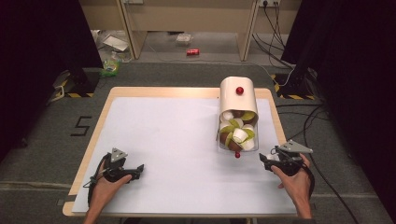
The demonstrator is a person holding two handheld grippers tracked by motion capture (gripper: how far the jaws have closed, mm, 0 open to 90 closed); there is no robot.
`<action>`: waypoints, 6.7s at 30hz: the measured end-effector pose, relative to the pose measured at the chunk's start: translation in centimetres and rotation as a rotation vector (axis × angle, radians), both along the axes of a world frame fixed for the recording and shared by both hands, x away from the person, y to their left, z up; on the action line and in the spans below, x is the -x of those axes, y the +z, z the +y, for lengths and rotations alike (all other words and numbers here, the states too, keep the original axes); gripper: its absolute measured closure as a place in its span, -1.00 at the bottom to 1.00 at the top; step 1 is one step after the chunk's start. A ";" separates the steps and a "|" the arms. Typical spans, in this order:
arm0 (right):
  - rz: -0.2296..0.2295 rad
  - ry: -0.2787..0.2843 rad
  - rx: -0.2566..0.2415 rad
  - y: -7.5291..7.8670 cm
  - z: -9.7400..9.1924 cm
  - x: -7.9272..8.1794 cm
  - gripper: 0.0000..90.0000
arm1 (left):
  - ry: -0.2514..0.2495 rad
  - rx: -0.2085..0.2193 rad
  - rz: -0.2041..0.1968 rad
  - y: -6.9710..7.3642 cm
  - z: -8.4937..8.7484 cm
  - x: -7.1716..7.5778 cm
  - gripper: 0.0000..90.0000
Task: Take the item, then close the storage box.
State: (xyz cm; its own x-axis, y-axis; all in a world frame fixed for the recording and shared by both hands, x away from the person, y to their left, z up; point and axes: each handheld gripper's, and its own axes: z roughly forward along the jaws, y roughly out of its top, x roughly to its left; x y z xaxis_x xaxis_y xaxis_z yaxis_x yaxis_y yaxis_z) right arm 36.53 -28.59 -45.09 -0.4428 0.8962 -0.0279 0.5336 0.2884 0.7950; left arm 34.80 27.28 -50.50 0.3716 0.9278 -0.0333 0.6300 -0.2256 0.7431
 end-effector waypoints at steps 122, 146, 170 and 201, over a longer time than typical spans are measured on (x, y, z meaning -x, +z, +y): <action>-0.180 0.057 -0.040 4.2 4.0 2.3 -0.49 | 0.000 -0.001 0.001 0.0 0.0 0.0 -0.83; -0.214 0.021 -0.044 4.1 4.2 1.5 -0.49 | 0.000 0.001 0.001 0.0 0.0 0.0 -0.83; -0.227 0.000 -0.051 4.0 4.2 0.6 -0.50 | 0.000 -0.001 0.002 0.0 0.0 0.0 -0.83; -0.249 -0.040 -0.053 3.7 4.5 -1.2 -0.50 | 0.000 -0.002 0.000 0.0 -0.1 0.0 -0.83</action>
